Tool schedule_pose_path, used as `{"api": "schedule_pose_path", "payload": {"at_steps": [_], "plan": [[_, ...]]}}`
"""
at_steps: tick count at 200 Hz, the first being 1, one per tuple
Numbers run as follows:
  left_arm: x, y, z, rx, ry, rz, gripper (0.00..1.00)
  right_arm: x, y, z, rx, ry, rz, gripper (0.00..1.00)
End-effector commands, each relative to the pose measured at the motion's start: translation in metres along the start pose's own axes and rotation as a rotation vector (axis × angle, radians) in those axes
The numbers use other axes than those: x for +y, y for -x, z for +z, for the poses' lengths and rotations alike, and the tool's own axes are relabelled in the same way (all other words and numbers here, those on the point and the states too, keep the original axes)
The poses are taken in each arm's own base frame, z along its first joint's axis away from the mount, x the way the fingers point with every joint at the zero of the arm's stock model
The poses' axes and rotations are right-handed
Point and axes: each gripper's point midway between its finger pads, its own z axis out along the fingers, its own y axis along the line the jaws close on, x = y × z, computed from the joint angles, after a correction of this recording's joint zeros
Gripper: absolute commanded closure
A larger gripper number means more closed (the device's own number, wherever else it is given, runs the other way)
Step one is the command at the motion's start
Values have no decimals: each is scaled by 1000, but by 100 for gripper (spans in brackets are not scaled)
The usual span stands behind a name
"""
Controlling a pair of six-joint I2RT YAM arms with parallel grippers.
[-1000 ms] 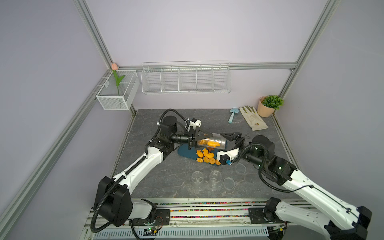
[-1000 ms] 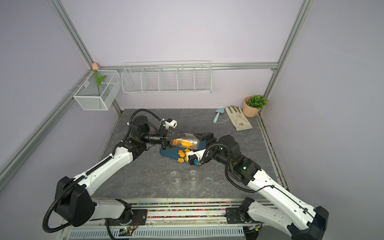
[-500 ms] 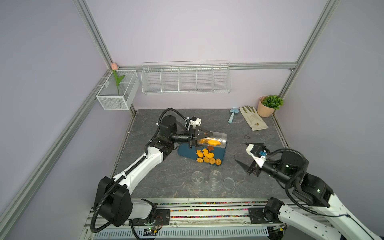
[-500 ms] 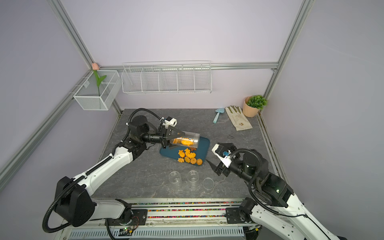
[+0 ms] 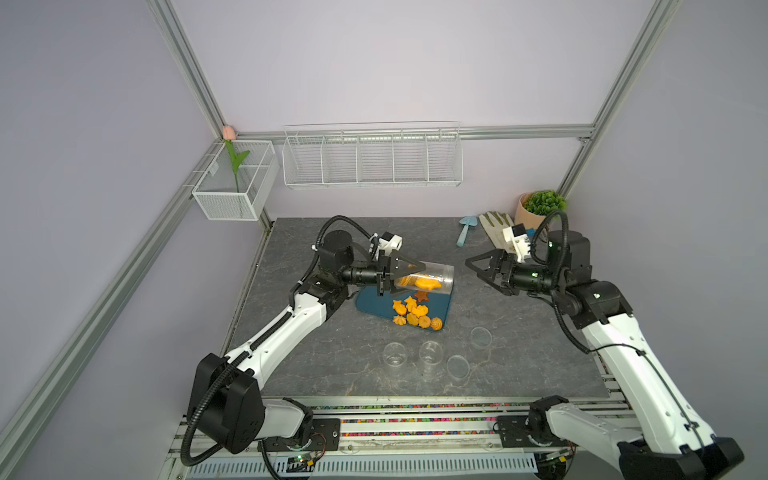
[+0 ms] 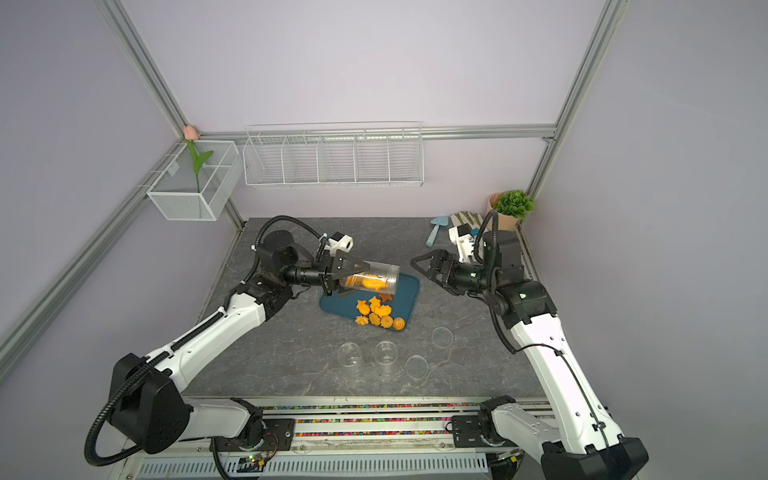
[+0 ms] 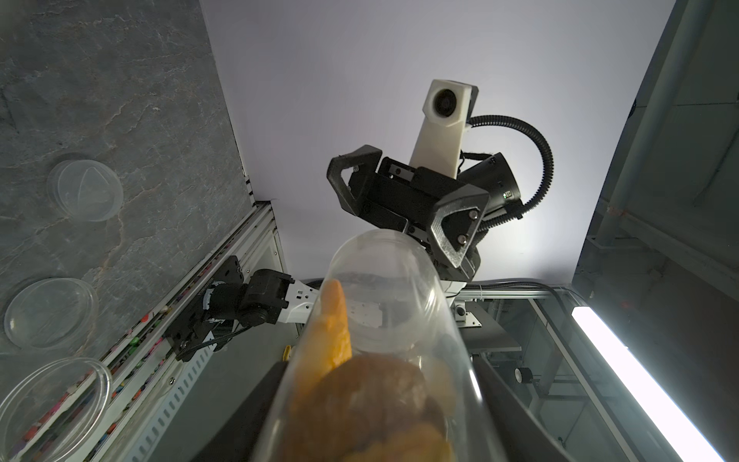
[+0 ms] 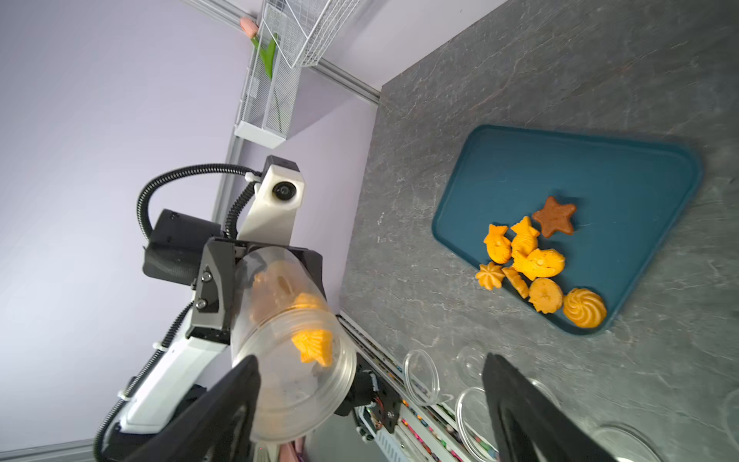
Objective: Pour the cookies out of the jar
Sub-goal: Unscrew the lid from the jar.
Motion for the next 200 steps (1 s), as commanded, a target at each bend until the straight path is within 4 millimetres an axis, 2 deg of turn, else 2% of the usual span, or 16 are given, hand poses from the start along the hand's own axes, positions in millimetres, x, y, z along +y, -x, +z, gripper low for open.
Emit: {"api": "schedule_pose_path", "payload": {"at_steps": [1,25,46,88,125,149,173,200], "plan": [[-30,-5,-5,-6,-39,92,40,47,-7,-5,92,241,112,11],[-29,-6,-6,-10,-39,91,40,36,-27,6,190,213,123,10],[-29,-6,-7,-12,-39,92,40,45,-34,10,201,283,95,10],[-30,-4,-6,-12,-39,94,40,44,-49,21,250,321,99,8],[-30,-2,-5,-13,-39,92,40,64,-50,21,249,398,63,6],[-29,-2,-5,-11,-38,90,40,65,-51,22,252,413,72,0],[-30,-2,-5,-10,-39,92,40,65,-54,23,268,434,87,6],[-29,0,-5,-11,-38,90,40,63,-57,24,289,433,91,8]]}}
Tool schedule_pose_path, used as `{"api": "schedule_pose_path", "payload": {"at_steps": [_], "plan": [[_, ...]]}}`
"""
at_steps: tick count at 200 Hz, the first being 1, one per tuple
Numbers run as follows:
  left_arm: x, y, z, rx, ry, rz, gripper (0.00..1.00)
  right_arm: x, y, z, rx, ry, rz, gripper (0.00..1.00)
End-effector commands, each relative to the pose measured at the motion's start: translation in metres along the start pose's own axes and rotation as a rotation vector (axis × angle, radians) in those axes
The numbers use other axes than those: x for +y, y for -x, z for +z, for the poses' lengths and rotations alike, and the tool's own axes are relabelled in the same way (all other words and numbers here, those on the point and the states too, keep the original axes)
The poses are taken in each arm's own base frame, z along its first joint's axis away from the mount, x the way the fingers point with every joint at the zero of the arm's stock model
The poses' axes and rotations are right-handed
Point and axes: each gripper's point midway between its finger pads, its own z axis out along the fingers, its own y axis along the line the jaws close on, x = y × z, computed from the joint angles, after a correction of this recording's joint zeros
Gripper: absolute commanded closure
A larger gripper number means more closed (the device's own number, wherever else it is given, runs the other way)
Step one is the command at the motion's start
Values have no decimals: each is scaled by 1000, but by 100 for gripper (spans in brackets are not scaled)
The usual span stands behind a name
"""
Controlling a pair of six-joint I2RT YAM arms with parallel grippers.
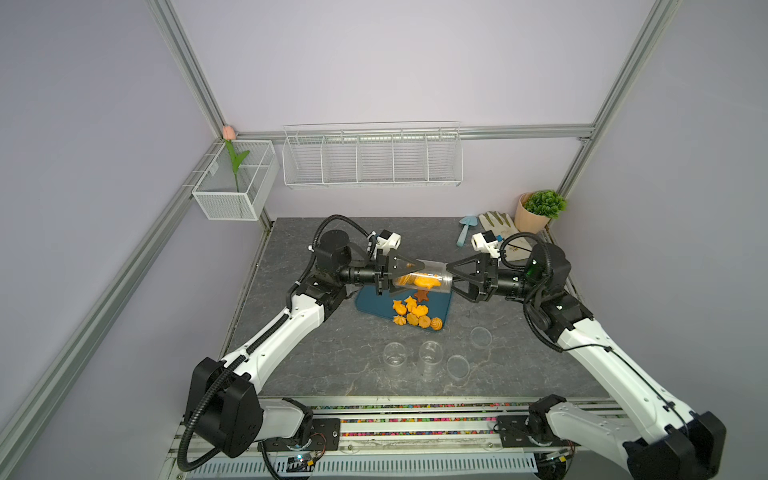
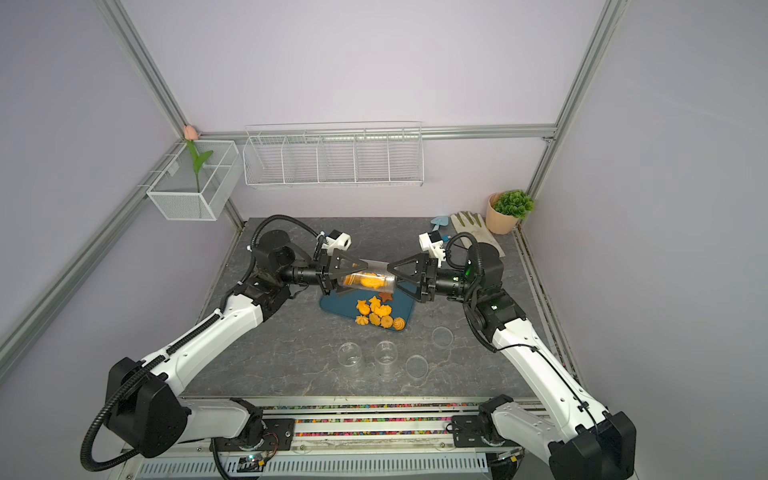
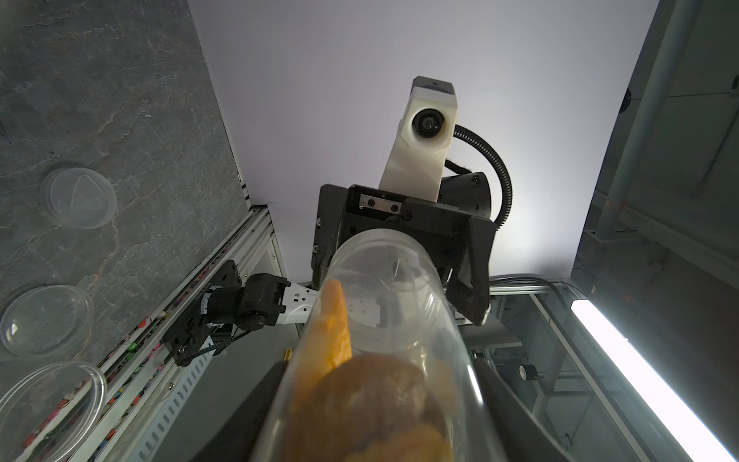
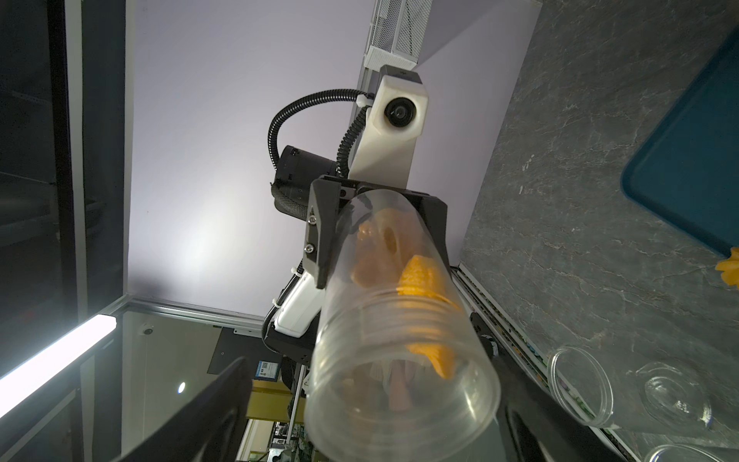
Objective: Pour the cookies out of the jar
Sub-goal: Unscrew the lid from the jar.
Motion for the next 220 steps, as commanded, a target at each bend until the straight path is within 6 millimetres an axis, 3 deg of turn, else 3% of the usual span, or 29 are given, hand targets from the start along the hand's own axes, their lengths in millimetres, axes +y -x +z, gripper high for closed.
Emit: {"api": "schedule_pose_path", "payload": {"at_steps": [1,24,103,169,220], "plan": [[-20,3,-1,-4,-27,61,40,8,-10,1,55,45,50,8],[-19,4,0,-4,-26,57,40,11,-12,0,69,51,43,13],[-19,7,0,-8,-26,57,40,4,-22,-2,93,32,51,15],[-21,5,0,-9,-26,57,40,1,-24,-3,97,17,37,29],[-19,4,-1,-8,-24,53,40,-2,-26,-5,124,-68,-162,35]]}}
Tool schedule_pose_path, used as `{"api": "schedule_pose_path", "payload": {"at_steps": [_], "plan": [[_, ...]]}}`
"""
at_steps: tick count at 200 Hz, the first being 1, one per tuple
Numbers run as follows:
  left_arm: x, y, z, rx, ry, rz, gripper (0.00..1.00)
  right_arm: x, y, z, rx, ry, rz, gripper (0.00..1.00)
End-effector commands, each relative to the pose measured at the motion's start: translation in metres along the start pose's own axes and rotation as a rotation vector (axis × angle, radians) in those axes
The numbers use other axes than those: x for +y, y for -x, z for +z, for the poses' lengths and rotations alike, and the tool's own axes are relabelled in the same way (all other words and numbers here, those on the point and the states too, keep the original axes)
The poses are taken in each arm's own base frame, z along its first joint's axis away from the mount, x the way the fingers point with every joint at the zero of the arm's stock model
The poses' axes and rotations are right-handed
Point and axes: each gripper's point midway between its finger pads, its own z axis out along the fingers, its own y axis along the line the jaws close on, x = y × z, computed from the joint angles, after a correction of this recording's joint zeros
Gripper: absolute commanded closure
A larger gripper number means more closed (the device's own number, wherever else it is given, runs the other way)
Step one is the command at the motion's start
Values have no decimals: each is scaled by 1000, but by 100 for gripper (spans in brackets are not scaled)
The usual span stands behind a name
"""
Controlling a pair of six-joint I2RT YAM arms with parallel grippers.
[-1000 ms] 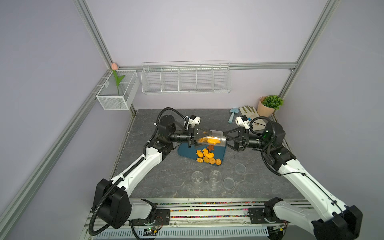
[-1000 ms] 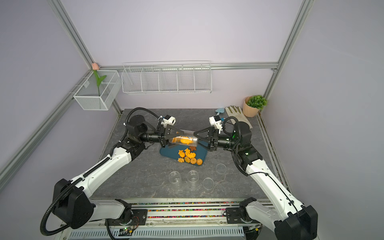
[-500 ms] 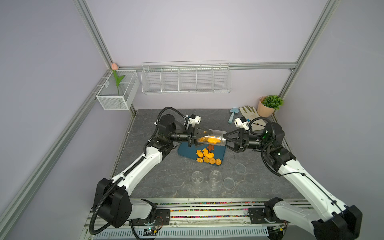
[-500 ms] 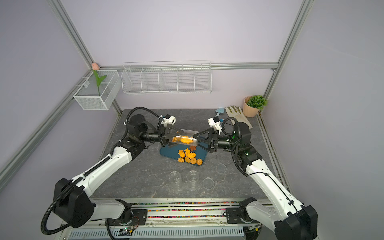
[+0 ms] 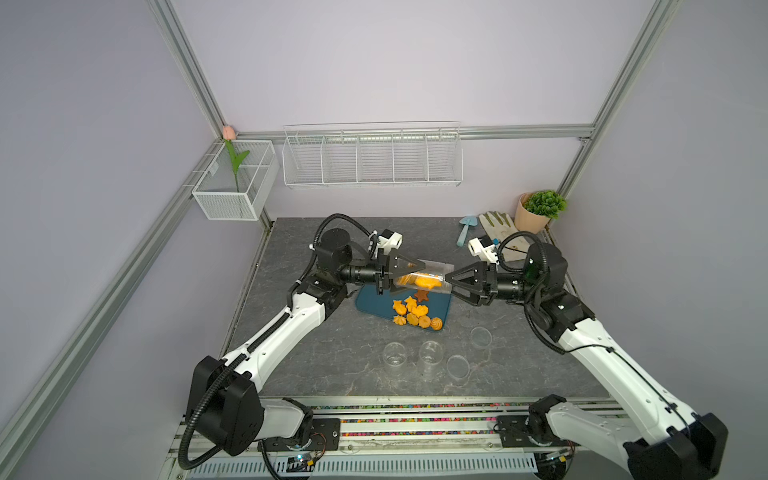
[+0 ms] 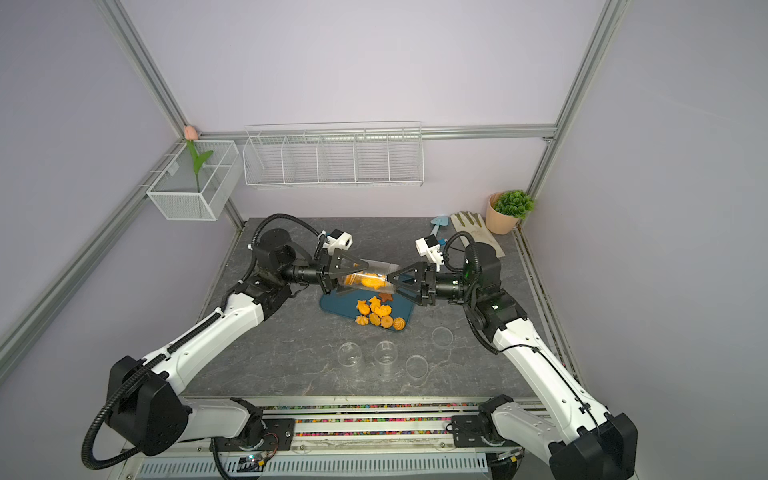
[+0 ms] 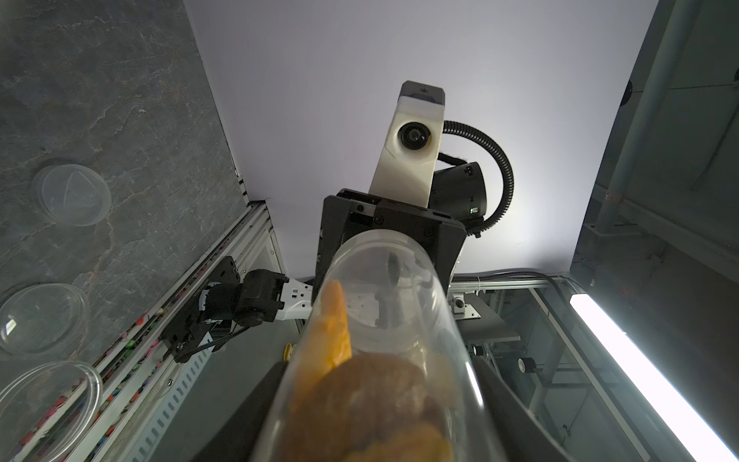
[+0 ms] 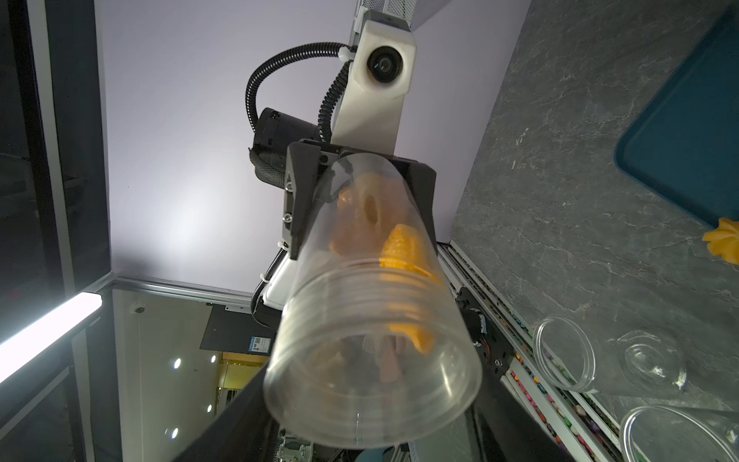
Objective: Pour the cookies out of the jar
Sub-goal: Unscrew the lid from the jar.
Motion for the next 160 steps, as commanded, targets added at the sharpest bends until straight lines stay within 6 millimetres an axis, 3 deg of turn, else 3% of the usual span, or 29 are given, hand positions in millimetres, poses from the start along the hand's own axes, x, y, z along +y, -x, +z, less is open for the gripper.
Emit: {"api": "schedule_pose_path", "payload": {"at_steps": [1,42,85,117,160], "plan": [[-16,4,-3,-24,-20,48,40,4,-11,-2,52,-19,-122,35],[-17,3,-3,-24,-19,47,40,8,2,-1,-8,-52,-397,48],[-15,2,-2,-21,-18,41,40,3,-9,0,-45,-98,-932,61],[-14,0,-2,-16,-18,41,40,-10,-6,0,-48,-179,-1195,58],[-13,-3,-3,-17,-17,37,40,-13,-1,-10,-58,-292,-1472,57]]}}
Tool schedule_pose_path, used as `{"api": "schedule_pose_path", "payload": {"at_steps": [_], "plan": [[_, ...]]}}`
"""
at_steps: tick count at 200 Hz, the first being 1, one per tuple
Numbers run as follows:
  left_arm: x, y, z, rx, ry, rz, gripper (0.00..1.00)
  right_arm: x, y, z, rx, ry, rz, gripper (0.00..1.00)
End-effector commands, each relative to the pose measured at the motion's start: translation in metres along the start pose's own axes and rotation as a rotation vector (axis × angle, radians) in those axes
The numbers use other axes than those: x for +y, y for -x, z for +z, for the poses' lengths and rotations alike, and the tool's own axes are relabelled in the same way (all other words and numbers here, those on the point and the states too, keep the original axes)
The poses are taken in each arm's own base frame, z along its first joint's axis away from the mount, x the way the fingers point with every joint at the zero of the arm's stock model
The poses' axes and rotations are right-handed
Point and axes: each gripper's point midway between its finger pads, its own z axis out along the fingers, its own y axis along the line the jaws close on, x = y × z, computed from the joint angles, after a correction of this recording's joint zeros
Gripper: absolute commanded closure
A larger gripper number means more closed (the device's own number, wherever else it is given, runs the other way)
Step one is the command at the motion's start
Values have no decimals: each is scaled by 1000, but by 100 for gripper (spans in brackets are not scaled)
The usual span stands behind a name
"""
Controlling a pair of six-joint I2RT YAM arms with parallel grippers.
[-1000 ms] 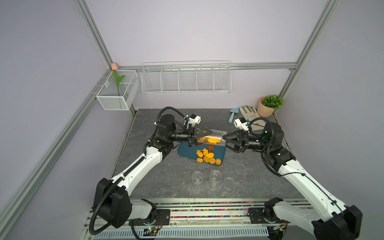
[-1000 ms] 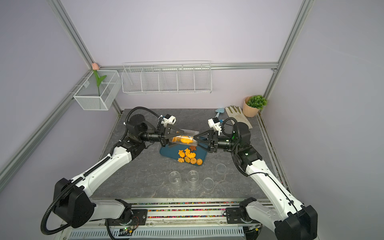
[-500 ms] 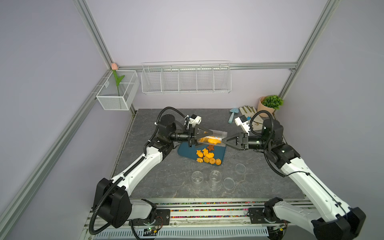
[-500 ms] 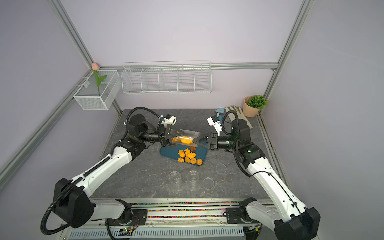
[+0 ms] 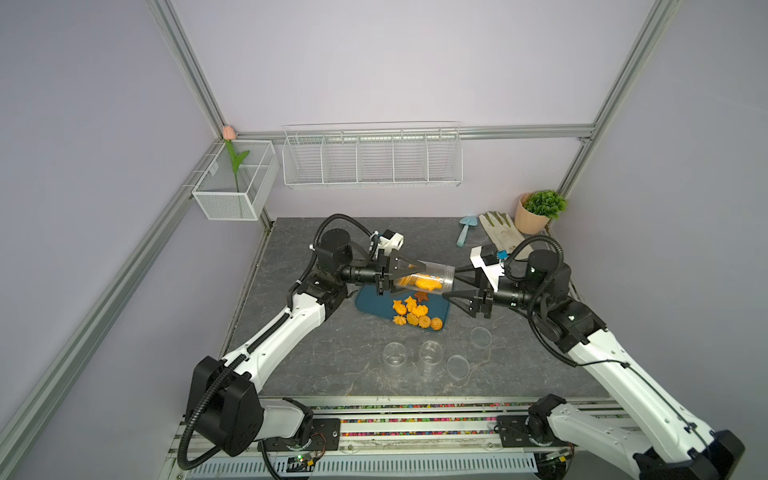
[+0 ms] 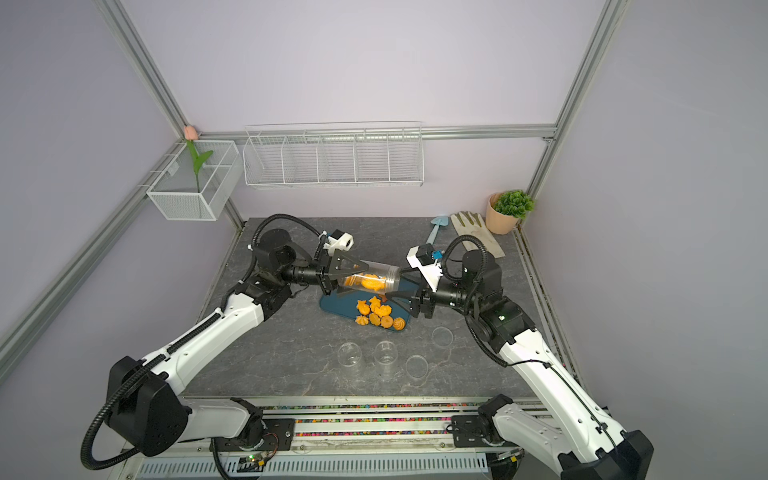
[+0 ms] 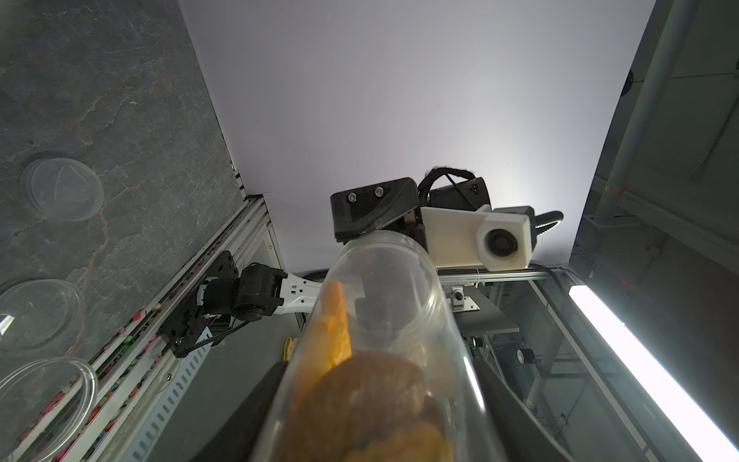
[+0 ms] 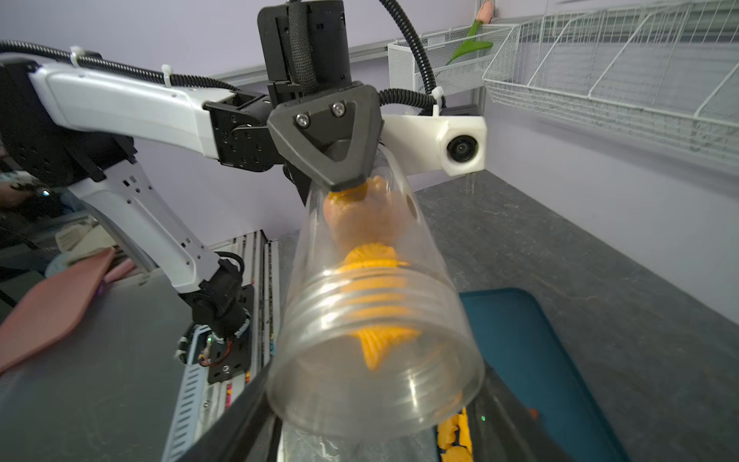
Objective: Pour the cookies out of the jar
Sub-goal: Unscrew the lid from the jar.
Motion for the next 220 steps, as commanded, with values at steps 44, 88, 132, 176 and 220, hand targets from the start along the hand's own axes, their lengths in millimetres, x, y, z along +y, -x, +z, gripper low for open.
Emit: {"api": "schedule_pose_path", "payload": {"at_steps": [44,88,132,176,220], "plan": [[-9,-2,-4,-30,-10,24,40,0,-8,-17,74,-117,-551,58],[-10,-1,-4,-32,-11,27,40,4,-12,-26,103,-143,-638,59],[-8,0,-3,-32,-9,21,40,5,-13,-25,102,-154,-663,51],[-8,1,-2,-30,-10,22,40,8,-9,-19,73,-135,-564,11],[-8,2,-2,-29,-10,24,40,-2,15,-49,-20,-309,-143,11]]}}
